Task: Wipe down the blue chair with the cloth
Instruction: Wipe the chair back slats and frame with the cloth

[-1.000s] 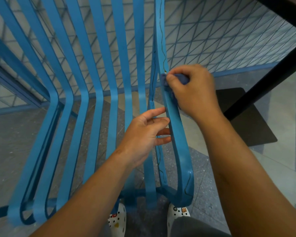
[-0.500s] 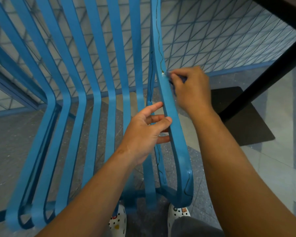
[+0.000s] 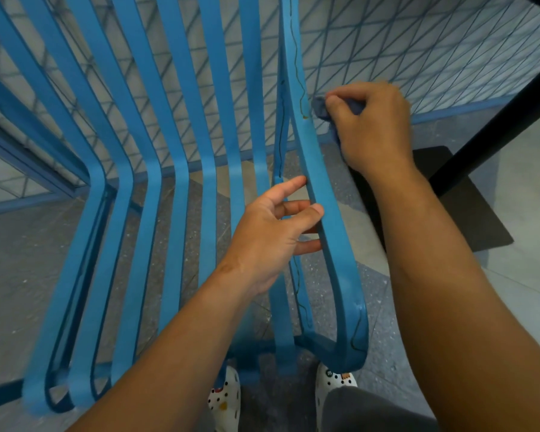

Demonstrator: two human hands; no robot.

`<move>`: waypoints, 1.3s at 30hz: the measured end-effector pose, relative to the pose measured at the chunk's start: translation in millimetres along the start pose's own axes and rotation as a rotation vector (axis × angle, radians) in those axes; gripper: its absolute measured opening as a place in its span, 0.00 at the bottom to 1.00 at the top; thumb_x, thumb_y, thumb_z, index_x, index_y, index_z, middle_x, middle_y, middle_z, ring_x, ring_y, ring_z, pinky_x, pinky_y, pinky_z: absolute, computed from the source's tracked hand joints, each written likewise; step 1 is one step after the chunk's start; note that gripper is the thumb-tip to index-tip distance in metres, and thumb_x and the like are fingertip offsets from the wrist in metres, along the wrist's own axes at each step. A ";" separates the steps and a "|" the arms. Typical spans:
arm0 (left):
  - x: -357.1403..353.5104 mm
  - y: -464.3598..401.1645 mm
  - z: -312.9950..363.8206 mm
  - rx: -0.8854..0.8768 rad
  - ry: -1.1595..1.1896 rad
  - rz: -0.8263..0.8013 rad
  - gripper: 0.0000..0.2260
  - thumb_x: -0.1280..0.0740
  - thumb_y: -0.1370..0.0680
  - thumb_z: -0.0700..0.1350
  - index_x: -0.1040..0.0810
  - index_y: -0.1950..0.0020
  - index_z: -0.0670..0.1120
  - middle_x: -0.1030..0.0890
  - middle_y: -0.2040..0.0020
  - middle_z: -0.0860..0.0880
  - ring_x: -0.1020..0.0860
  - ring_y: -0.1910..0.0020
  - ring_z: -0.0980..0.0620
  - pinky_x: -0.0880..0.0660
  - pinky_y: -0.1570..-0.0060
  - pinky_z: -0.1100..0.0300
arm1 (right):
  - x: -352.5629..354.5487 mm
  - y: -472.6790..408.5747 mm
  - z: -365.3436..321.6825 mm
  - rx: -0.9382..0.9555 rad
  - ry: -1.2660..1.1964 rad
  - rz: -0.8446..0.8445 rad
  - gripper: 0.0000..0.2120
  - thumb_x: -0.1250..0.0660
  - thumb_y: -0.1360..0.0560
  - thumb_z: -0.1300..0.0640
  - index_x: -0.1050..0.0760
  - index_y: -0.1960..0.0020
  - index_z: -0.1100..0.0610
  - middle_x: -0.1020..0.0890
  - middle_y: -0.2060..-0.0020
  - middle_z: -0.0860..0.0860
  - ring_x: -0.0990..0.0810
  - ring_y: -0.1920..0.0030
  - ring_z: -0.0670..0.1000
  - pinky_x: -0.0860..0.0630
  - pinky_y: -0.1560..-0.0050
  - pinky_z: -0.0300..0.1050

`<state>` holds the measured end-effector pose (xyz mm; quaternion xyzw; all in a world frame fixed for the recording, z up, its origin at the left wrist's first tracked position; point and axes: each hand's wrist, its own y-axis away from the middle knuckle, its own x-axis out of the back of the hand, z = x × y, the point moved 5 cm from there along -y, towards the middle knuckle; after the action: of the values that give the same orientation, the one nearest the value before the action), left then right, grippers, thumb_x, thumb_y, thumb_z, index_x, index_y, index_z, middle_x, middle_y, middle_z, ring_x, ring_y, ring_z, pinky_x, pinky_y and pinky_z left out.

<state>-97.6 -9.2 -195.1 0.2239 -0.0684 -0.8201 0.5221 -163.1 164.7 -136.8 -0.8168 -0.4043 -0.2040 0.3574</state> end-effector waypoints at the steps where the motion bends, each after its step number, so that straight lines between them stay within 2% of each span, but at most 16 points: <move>1: -0.3 0.1 0.6 -0.001 0.000 -0.001 0.23 0.30 0.21 0.37 0.28 0.26 0.50 0.16 0.54 0.49 0.15 0.56 0.54 0.19 0.60 0.58 | -4.5 0.2 -6.4 0.033 -0.030 -0.047 0.09 0.32 0.22 0.50 0.14 0.48 0.49 0.17 0.55 0.44 0.21 0.54 0.40 0.28 0.55 0.31; 2: -0.3 0.3 1.3 -0.003 -0.001 -0.001 0.23 0.30 0.21 0.37 0.28 0.26 0.49 0.16 0.55 0.50 0.15 0.57 0.55 0.18 0.60 0.58 | -11.1 2.3 -12.3 0.062 -0.052 -0.110 0.08 0.31 0.22 0.49 0.14 0.47 0.49 0.17 0.54 0.44 0.21 0.54 0.40 0.28 0.53 0.30; 4: -0.1 1.0 2.6 -0.005 -0.004 0.000 0.23 0.30 0.21 0.37 0.27 0.27 0.49 0.16 0.56 0.50 0.15 0.58 0.55 0.18 0.60 0.58 | -22.8 7.5 -12.1 0.077 -0.037 -0.176 0.08 0.30 0.23 0.49 0.14 0.47 0.49 0.17 0.53 0.44 0.20 0.53 0.40 0.24 0.50 0.36; 7: 0.7 2.7 2.5 -0.008 -0.013 -0.001 0.23 0.30 0.21 0.37 0.27 0.27 0.50 0.16 0.50 0.46 0.14 0.55 0.52 0.18 0.58 0.56 | -16.2 4.3 8.9 -0.013 0.024 -0.040 0.09 0.32 0.22 0.51 0.14 0.48 0.50 0.14 0.53 0.47 0.18 0.51 0.43 0.22 0.51 0.42; 10: 1.1 3.2 2.5 -0.010 -0.019 -0.008 0.23 0.30 0.21 0.37 0.27 0.27 0.51 0.16 0.47 0.44 0.14 0.53 0.50 0.17 0.55 0.53 | -0.5 0.8 7.9 -0.023 -0.029 0.048 0.10 0.32 0.22 0.50 0.14 0.47 0.50 0.15 0.54 0.46 0.19 0.50 0.43 0.24 0.51 0.38; 13: 1.3 1.9 2.8 -0.005 -0.017 -0.005 0.22 0.31 0.20 0.37 0.26 0.28 0.51 0.16 0.52 0.48 0.14 0.55 0.52 0.17 0.57 0.55 | -8.8 5.6 -13.0 0.077 -0.097 -0.118 0.08 0.30 0.23 0.50 0.14 0.47 0.50 0.22 0.57 0.40 0.22 0.54 0.39 0.25 0.51 0.34; 15: 1.1 2.5 3.2 -0.002 -0.009 -0.005 0.21 0.31 0.20 0.36 0.26 0.29 0.51 0.16 0.56 0.50 0.14 0.56 0.53 0.17 0.58 0.56 | -19.8 10.3 -11.4 0.070 -0.058 -0.196 0.08 0.29 0.23 0.49 0.14 0.48 0.50 0.20 0.58 0.40 0.20 0.54 0.42 0.21 0.49 0.43; 17: 1.0 2.9 2.6 0.000 -0.005 -0.006 0.21 0.31 0.20 0.36 0.26 0.29 0.50 0.15 0.57 0.50 0.14 0.56 0.52 0.18 0.59 0.56 | -20.5 6.6 -1.6 0.014 0.020 -0.135 0.10 0.31 0.23 0.47 0.14 0.48 0.48 0.16 0.55 0.45 0.17 0.52 0.47 0.19 0.49 0.51; 20: 0.8 3.3 2.5 0.005 0.000 0.000 0.21 0.32 0.20 0.36 0.26 0.29 0.50 0.15 0.55 0.49 0.14 0.56 0.52 0.18 0.60 0.57 | -10.5 1.6 -1.5 -0.010 -0.012 -0.040 0.10 0.33 0.22 0.46 0.15 0.48 0.47 0.18 0.55 0.48 0.19 0.54 0.46 0.20 0.52 0.44; 22: -0.1 3.3 3.3 0.016 0.013 0.006 0.20 0.33 0.19 0.37 0.26 0.28 0.49 0.15 0.52 0.46 0.14 0.56 0.50 0.18 0.59 0.56 | -12.6 6.6 -10.0 0.030 -0.026 -0.127 0.09 0.32 0.22 0.47 0.14 0.48 0.48 0.21 0.56 0.45 0.22 0.53 0.42 0.24 0.51 0.37; 26: 1.8 8.6 0.1 0.078 0.098 0.059 0.17 0.34 0.17 0.46 0.28 0.29 0.48 0.14 0.49 0.46 0.14 0.53 0.45 0.17 0.54 0.49 | -16.2 22.6 -15.1 0.050 -0.006 -0.204 0.10 0.29 0.22 0.49 0.14 0.45 0.52 0.19 0.52 0.46 0.24 0.48 0.42 0.27 0.44 0.39; 29: 5.9 15.2 -0.6 0.114 0.131 0.055 0.15 0.36 0.17 0.51 0.28 0.32 0.48 0.13 0.48 0.45 0.14 0.52 0.43 0.17 0.53 0.47 | -7.5 32.0 -13.4 0.044 -0.009 -0.236 0.09 0.28 0.23 0.50 0.14 0.46 0.52 0.17 0.55 0.44 0.22 0.52 0.39 0.26 0.48 0.36; 32: 10.2 23.9 0.1 0.119 0.082 0.081 0.17 0.37 0.17 0.55 0.28 0.32 0.48 0.16 0.44 0.43 0.14 0.51 0.42 0.17 0.51 0.46 | 7.7 55.0 -10.9 0.048 -0.026 -0.298 0.08 0.28 0.23 0.51 0.14 0.46 0.51 0.23 0.61 0.37 0.23 0.57 0.37 0.27 0.53 0.33; 34: 11.1 29.5 -0.8 0.116 0.015 0.112 0.17 0.37 0.18 0.56 0.27 0.32 0.49 0.17 0.42 0.44 0.15 0.49 0.41 0.17 0.48 0.46 | 20.1 76.9 -7.5 0.048 -0.022 -0.341 0.08 0.28 0.23 0.50 0.15 0.46 0.49 0.25 0.60 0.41 0.23 0.54 0.41 0.29 0.52 0.35; 36: 9.8 33.6 -1.6 0.101 -0.037 0.122 0.15 0.37 0.17 0.56 0.26 0.35 0.50 0.19 0.40 0.44 0.15 0.47 0.41 0.18 0.45 0.44 | 34.8 102.1 -6.2 0.032 -0.039 -0.398 0.07 0.28 0.22 0.50 0.15 0.46 0.47 0.23 0.55 0.47 0.22 0.51 0.45 0.27 0.49 0.41; 39: 5.2 38.1 -1.9 0.074 -0.082 0.093 0.10 0.37 0.17 0.56 0.25 0.39 0.54 0.19 0.39 0.46 0.16 0.46 0.43 0.19 0.43 0.43 | 59.2 141.1 -12.3 -0.002 -0.064 -0.543 0.06 0.29 0.22 0.49 0.17 0.46 0.43 0.24 0.53 0.47 0.23 0.52 0.44 0.24 0.52 0.45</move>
<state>-67.2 -30.6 -185.2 0.2060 -0.1302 -0.8004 0.5478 -14.9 127.0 -150.9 -0.6849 -0.6195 -0.2668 0.2757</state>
